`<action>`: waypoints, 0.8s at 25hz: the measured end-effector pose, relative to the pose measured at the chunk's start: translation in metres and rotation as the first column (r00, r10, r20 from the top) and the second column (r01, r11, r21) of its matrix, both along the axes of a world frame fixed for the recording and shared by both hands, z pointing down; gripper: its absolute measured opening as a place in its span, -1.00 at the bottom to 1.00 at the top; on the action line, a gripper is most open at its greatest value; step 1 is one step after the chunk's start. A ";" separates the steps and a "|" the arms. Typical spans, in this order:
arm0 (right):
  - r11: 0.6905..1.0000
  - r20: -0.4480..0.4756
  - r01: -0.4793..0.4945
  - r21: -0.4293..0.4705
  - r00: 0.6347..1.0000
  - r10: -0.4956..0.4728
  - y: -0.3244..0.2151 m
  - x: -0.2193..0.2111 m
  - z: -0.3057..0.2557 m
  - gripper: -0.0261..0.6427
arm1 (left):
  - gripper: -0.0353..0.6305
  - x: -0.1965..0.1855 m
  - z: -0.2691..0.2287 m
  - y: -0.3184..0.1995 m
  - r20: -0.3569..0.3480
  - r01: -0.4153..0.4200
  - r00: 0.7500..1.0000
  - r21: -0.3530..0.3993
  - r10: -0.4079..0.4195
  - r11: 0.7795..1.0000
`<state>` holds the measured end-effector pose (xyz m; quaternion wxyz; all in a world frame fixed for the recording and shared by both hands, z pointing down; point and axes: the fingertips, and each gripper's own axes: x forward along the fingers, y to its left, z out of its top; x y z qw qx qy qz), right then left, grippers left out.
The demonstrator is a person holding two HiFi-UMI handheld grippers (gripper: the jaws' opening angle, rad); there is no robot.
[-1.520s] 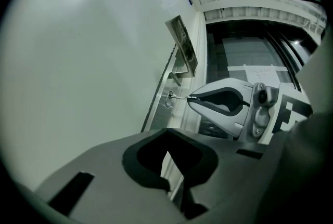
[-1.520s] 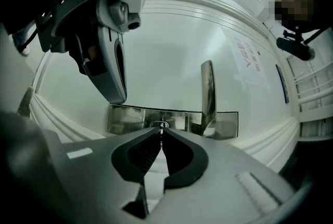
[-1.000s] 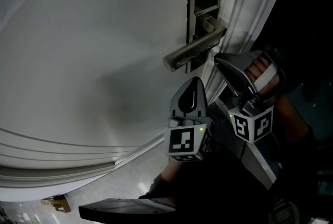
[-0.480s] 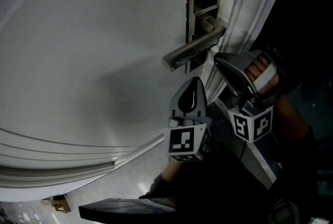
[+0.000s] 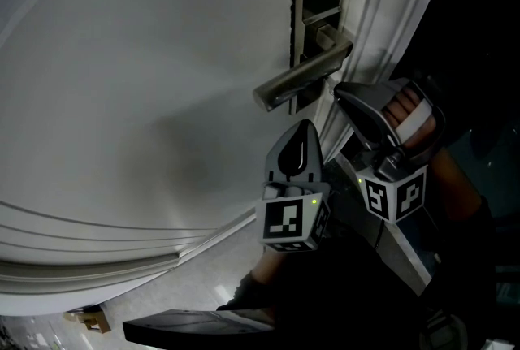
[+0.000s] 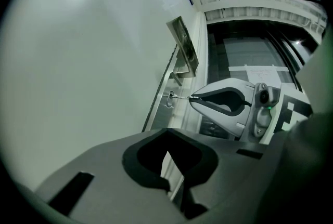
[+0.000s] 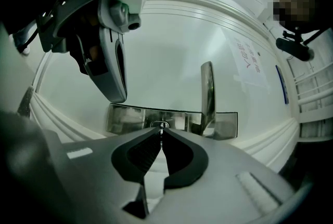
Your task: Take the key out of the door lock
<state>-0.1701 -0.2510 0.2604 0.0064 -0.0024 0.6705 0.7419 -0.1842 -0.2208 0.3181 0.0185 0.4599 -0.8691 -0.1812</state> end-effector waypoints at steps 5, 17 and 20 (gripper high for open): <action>1.000 0.001 0.001 0.000 1.000 -0.001 0.000 0.000 0.000 -0.89 | -0.89 0.000 0.000 0.000 -0.001 -0.002 1.000 -0.003 0.002 1.000; 1.000 0.001 -0.001 0.001 1.000 0.001 0.000 0.002 0.000 -0.89 | -0.89 -0.001 0.001 -0.001 -0.001 0.000 1.000 -0.002 0.000 1.000; 1.000 0.001 -0.002 0.002 1.000 0.002 0.000 0.003 0.001 -0.89 | -0.89 0.000 0.002 -0.001 -0.001 0.002 1.000 0.002 -0.002 1.000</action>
